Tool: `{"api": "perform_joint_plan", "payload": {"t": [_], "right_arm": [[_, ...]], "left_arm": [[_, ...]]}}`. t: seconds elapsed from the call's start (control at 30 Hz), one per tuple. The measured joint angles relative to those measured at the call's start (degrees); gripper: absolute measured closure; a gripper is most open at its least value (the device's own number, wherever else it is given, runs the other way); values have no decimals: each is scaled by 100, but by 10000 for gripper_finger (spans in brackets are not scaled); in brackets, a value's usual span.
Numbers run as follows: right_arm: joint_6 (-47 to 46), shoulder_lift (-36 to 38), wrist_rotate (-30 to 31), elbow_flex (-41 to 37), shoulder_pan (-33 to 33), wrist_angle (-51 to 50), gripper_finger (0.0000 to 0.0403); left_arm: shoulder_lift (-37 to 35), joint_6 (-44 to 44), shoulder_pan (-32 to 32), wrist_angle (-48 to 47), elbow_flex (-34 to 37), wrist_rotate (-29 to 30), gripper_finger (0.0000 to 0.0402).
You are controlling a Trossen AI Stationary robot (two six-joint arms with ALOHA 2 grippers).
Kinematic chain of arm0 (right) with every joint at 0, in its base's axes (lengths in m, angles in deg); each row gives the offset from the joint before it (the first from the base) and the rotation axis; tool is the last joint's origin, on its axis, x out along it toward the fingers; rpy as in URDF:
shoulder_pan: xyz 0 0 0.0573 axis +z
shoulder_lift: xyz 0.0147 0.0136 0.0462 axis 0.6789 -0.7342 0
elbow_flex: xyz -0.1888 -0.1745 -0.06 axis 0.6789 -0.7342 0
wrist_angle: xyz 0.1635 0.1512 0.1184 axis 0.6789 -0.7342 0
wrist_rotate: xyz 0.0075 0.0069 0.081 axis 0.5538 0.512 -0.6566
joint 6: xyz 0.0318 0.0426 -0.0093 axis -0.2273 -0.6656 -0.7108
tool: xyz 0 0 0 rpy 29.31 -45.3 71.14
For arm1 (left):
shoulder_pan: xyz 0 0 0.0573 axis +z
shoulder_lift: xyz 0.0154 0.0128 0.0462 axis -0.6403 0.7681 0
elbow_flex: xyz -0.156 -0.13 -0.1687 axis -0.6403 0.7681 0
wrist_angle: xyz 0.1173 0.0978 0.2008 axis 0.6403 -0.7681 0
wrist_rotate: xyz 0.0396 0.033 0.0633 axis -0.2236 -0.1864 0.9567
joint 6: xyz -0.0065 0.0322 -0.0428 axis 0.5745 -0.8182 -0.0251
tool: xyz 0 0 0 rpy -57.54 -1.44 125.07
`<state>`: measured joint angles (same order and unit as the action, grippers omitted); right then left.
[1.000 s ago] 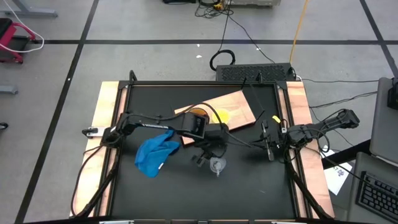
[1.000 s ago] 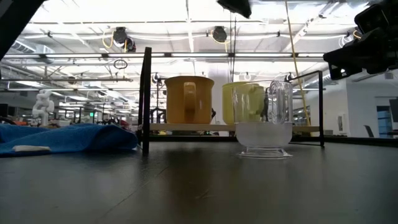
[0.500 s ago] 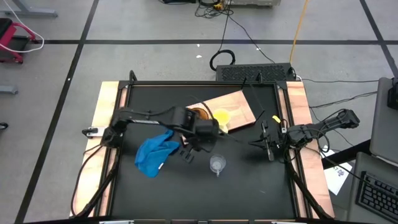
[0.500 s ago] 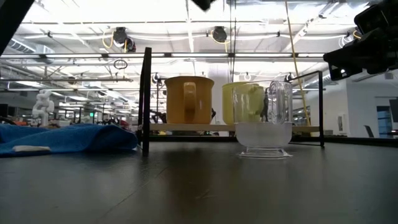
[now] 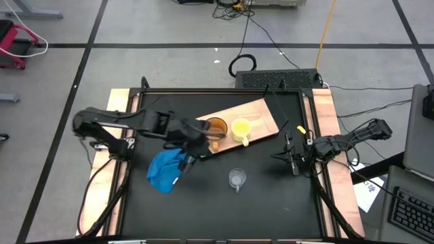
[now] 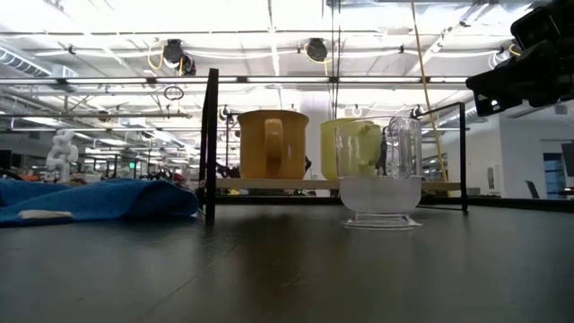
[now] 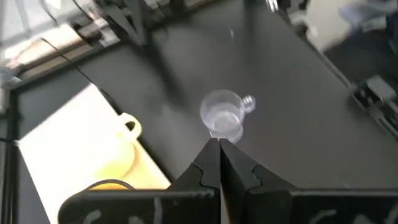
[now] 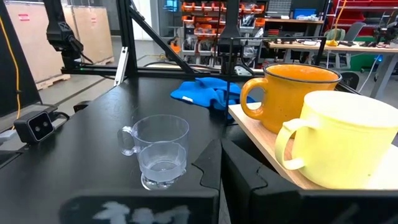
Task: Stack small to large cups/mugs on shelf
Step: Put the transparent mug on the shelf aligned with the yellow mug
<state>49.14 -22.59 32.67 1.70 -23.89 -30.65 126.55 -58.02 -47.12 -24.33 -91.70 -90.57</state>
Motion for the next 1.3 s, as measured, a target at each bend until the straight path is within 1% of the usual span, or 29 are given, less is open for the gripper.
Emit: {"api": "perform_joint_plan", "payload": {"t": [0.1,0.23,0.3,0.43,0.5,0.73,0.9,1.0,1.13,1.3], "right_arm": [[-8,0,2,0,-1,10,403],[-10,0,4,0,-1,15,403],[-8,0,4,0,-1,24,403],[-10,0,4,0,-1,79,403],[-14,-2,4,0,-1,98,403],[-27,-28,4,0,0,124,403],[-139,-28,-4,0,-1,122,403],[-288,-28,-171,0,-1,124,403],[-331,-28,-356,0,-1,124,403],[-325,-28,-372,0,-1,142,403]], "left_arm": [[-581,251,54,899,957,-2,401],[-1150,608,144,2166,2170,-124,401],[-1401,760,178,2936,2719,-360,401],[-1711,740,214,3851,3732,-1204,401],[-1811,747,208,4396,4237,-1290,401],[-2150,888,226,6423,5820,-607,401],[-2498,1221,284,7726,6759,-440,401],[-2639,1352,289,8543,7249,-339,401],[-2817,1513,307,8874,7729,-300,401],[-2856,1751,312,9330,8271,88,401]]}}
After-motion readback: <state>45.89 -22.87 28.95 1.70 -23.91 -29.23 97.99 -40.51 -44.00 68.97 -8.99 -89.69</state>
